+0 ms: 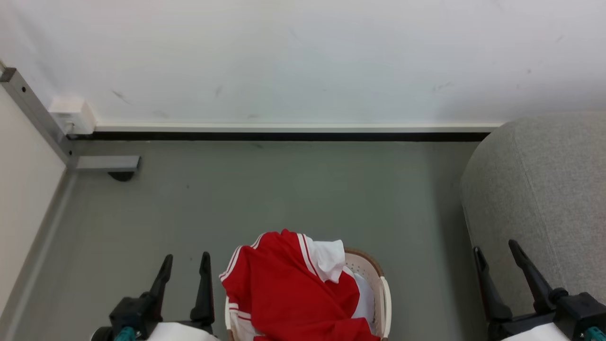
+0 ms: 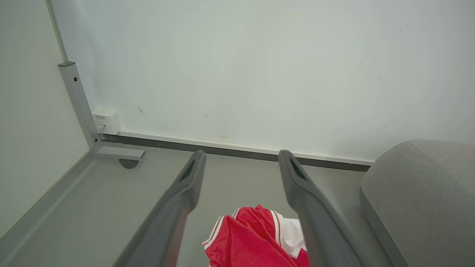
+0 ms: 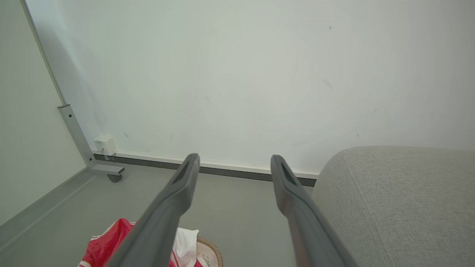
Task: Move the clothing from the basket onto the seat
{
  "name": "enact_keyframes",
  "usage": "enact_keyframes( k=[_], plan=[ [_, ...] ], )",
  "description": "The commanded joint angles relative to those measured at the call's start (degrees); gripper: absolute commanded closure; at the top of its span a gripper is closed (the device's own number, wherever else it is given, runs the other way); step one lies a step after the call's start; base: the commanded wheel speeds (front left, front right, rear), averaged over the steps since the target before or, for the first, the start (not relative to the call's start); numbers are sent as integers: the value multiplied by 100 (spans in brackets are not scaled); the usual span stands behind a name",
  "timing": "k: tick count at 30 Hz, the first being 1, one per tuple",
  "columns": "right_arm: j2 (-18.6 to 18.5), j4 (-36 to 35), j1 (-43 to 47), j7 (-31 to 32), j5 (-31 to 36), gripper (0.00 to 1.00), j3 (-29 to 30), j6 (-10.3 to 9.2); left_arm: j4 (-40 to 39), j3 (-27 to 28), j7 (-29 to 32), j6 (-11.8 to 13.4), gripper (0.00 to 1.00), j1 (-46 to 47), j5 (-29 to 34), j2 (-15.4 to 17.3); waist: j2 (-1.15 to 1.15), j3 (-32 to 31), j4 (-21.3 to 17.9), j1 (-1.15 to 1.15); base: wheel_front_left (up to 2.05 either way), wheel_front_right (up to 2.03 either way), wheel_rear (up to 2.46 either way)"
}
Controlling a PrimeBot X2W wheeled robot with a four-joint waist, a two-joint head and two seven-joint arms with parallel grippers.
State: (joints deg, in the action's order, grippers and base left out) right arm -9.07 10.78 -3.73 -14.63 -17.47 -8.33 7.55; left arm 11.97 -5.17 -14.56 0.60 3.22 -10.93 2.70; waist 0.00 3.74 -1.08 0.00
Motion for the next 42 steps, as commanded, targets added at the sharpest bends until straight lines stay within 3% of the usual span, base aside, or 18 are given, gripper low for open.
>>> enact_keyframes(
  k=[1, 13, 19, 25, 31, 42],
  plan=[
    [-35, -52, -129, -31, 102, 0, 19, -12, 0, 10, -36, -20, 0, 126, 154, 34, 0, 246, -78, 0, 0, 0, 0],
    [115, -393, -1126, -52, 244, 0, 140, -12, 757, -343, 30, -432, 0, 1330, 631, 110, 0, 2058, -469, 0, 0, 0, 0],
    [245, -574, -1741, -52, 262, 0, -6, -12, 1277, -791, 839, -602, 0, 2240, 895, 184, 0, 3024, -739, 0, 0, 0, 0],
    [390, -820, -2271, -52, 251, 0, -335, -12, 1855, -1135, 2035, -687, 0, 2987, 1129, 319, 0, 3815, -1120, 0, 0, 0, 0],
    [538, -1136, -2566, -51, 115, 0, -775, -12, 2411, -1092, 2717, -537, 0, 3504, 1213, 458, 0, 4439, -1584, 0, 0, 0, 0],
    [621, -1771, -2450, -52, -165, 0, -1164, -12, 3130, -1007, 3091, -188, 0, 4018, 1359, 896, 0, 5182, -2240, 0, 0, 0, 0]
  ],
)
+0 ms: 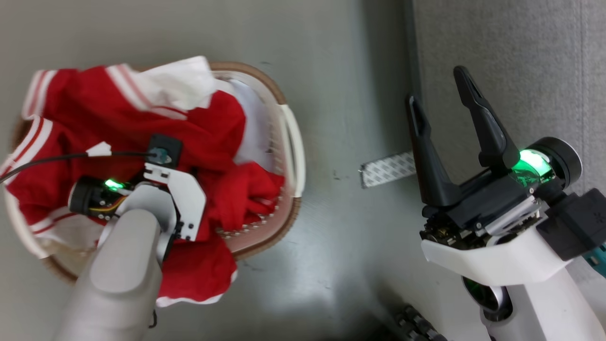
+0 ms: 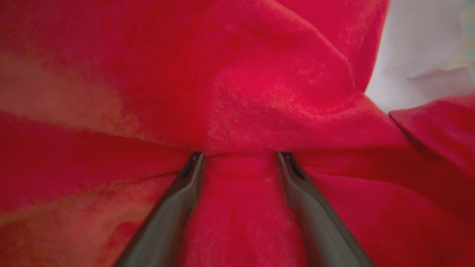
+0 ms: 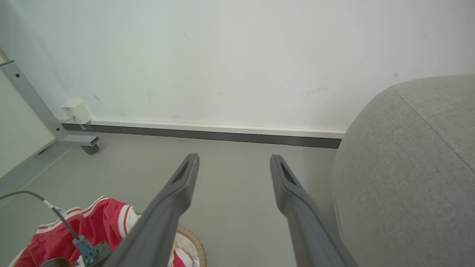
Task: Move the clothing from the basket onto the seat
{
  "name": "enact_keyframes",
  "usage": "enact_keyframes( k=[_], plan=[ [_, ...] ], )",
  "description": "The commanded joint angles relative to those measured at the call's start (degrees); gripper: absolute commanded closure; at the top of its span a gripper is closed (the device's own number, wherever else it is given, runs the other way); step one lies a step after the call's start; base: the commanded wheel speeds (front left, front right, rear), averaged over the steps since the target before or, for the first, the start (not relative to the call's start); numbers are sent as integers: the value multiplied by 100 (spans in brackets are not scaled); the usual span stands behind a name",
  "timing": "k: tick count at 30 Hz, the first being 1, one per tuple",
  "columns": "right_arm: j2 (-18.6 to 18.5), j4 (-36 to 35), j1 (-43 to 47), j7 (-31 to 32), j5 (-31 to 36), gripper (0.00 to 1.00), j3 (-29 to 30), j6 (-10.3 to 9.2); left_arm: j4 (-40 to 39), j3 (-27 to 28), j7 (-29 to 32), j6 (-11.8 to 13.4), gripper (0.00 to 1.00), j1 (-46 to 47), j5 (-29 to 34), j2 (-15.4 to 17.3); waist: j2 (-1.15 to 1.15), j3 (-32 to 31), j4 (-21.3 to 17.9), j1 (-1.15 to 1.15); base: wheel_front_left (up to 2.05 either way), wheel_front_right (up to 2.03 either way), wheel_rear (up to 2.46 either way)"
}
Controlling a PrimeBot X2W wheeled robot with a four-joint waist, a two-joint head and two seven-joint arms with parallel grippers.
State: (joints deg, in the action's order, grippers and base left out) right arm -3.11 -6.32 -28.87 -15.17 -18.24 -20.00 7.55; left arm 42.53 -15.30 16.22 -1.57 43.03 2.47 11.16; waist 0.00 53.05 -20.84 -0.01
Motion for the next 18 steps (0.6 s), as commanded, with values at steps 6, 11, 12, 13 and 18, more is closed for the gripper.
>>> enact_keyframes(
  k=[6, 11, 12, 13, 18],
  plan=[
    [25, -101, 203, 2, -183, 0, 133, -12, 316, -106, -174, -77, 100, 91, -115, -104, 0, 247, -282, 1, 0, 0, 0],
    [24, 38, 197, 2, -151, 0, 266, -12, 299, -154, -616, -200, 100, 177, -249, -311, 0, -23, -90, 1, 0, 0, 0],
    [23, 64, 202, 2, -157, 0, 281, -12, 295, -169, -709, -232, 100, 154, -289, -354, 0, -112, -41, 1, 0, 0, 0],
    [22, 111, 216, 2, -157, 0, 293, -12, 295, -182, -810, -248, 100, 122, -325, -375, 0, -212, 3, 1, 0, 0, 0],
    [15, 409, 496, 2, -75, 0, 492, -12, 302, -246, -1302, -336, 100, -226, -610, -609, 0, -1074, 357, 1, 0, 0, 0]
  ],
)
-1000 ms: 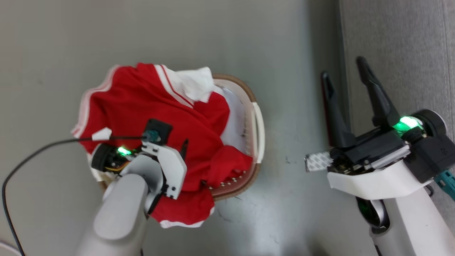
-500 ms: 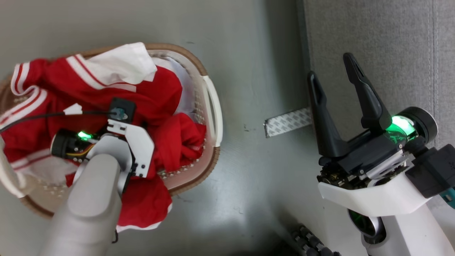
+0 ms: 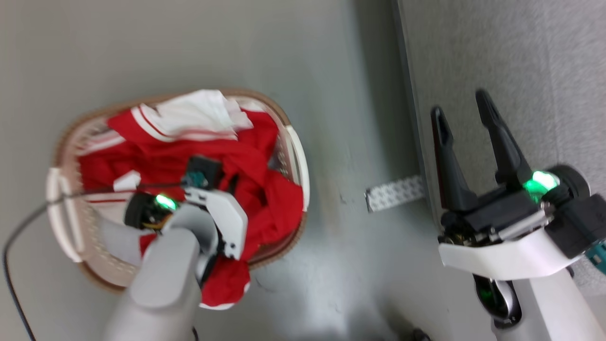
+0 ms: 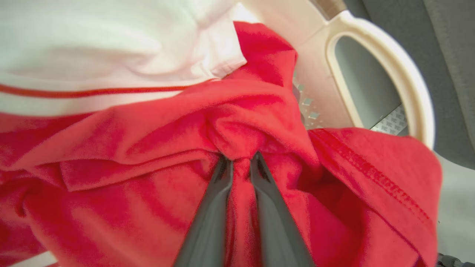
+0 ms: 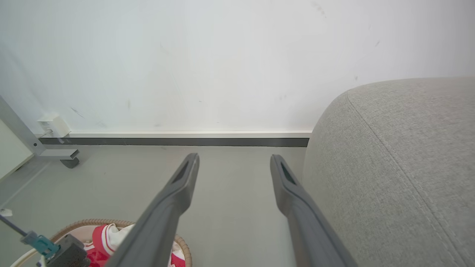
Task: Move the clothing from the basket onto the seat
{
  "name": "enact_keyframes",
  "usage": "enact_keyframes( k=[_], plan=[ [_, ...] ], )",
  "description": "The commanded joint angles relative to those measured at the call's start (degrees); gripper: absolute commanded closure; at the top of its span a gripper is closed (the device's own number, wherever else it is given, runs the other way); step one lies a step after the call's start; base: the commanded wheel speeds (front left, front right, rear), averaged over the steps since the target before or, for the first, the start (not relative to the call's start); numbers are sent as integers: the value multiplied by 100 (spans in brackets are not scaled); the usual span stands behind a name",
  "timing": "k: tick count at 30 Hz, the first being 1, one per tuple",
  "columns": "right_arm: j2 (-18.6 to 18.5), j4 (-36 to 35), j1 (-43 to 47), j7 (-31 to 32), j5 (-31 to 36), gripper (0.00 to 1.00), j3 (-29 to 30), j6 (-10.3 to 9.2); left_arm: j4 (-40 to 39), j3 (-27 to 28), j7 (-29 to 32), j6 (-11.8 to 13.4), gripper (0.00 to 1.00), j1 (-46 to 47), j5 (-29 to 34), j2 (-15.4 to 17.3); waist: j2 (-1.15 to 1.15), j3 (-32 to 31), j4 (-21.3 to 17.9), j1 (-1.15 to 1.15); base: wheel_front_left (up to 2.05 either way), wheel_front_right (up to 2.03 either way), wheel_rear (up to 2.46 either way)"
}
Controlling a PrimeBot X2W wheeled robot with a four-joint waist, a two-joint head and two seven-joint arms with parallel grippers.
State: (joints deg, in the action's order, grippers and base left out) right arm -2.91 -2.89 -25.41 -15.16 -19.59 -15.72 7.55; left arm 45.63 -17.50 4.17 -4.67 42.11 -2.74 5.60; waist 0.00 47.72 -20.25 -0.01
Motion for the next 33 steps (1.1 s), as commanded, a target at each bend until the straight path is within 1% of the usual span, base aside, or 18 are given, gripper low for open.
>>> enact_keyframes(
  k=[1, 5, 6, 11, 18, 27, 33],
  plan=[
    [-7, 117, 221, 0, 83, 0, 116, -12, -5, -51, -155, -43, 100, -210, -130, -81, 0, -722, 371, 1, 0, 0, 0],
    [-40, 295, 581, 0, 128, 0, 289, -12, -64, -123, -401, -87, 100, -532, -379, -181, 0, -1406, 642, 1, 0, 0, 0],
    [-40, 295, 581, 0, 128, 0, 289, -12, -64, -123, -401, -87, 100, -532, -379, -181, 0, -1406, 642, 1, 0, 0, 0],
    [-137, 488, 1042, 0, 127, 0, 393, -12, -214, -247, -562, -117, 100, -967, -661, -245, 0, -2261, 939, 1, 0, 0, 0],
    [-221, 620, 1571, 1, 56, 0, 513, -12, -681, -405, -549, -77, 100, -1450, -1059, -266, 0, -3156, 1214, 1, 0, 0, 0],
    [-350, 807, 2263, 1, 1, 0, 596, -12, -1572, -471, -371, 63, 100, -1926, -1329, -254, 0, -4101, 1415, 1, 0, 0, 0],
    [-415, 1029, 2687, 1, -31, 0, 430, -12, -2294, -362, -191, 204, 100, -2260, -1469, -90, 0, -4686, 1398, 1, 0, 0, 0]
  ],
)
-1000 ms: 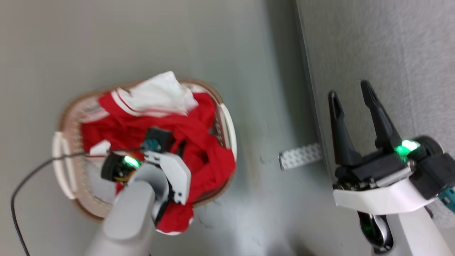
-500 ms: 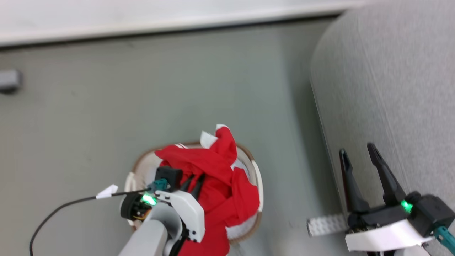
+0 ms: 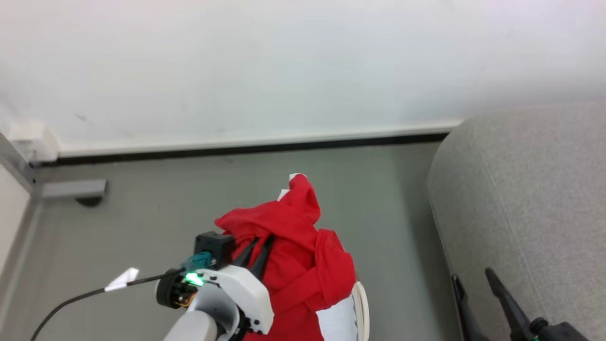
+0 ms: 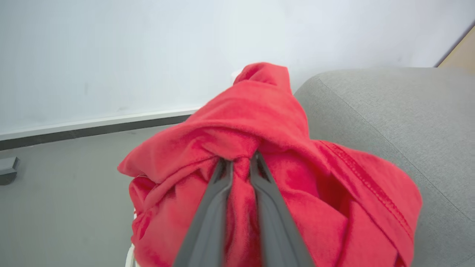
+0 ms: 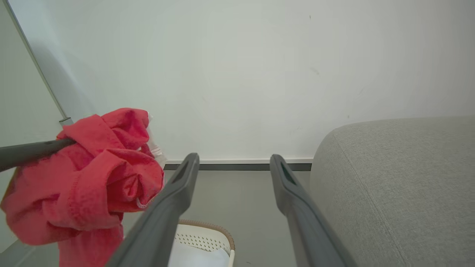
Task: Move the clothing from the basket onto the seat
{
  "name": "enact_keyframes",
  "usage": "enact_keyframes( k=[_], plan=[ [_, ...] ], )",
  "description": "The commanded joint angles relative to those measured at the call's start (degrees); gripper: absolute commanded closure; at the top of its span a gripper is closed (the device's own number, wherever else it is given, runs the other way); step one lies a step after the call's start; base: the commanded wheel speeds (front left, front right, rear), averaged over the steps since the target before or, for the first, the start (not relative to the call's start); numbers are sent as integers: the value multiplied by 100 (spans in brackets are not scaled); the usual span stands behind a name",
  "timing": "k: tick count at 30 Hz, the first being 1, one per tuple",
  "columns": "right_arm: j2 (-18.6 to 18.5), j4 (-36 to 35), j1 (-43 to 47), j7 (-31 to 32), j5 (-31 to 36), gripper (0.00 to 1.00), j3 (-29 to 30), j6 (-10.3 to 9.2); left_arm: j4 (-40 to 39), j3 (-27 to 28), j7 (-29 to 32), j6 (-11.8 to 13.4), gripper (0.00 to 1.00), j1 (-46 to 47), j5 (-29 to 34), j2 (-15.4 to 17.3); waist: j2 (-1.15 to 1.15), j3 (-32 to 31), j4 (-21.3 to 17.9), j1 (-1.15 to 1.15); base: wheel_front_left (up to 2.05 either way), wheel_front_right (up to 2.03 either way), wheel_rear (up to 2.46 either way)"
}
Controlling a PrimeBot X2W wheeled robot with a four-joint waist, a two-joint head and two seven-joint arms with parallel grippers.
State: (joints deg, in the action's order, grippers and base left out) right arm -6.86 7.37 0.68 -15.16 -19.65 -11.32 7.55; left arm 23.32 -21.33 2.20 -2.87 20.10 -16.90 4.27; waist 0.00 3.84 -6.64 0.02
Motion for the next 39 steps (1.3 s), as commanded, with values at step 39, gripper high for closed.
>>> enact_keyframes(
  k=[39],
  plan=[
    [-1889, 201, -3738, 2239, -2801, 0, -4547, -12, -901, -892, 624, -257, 100, 536, -52, 83, 0, -536, 96, -2, 0, 0, 0]
  ],
)
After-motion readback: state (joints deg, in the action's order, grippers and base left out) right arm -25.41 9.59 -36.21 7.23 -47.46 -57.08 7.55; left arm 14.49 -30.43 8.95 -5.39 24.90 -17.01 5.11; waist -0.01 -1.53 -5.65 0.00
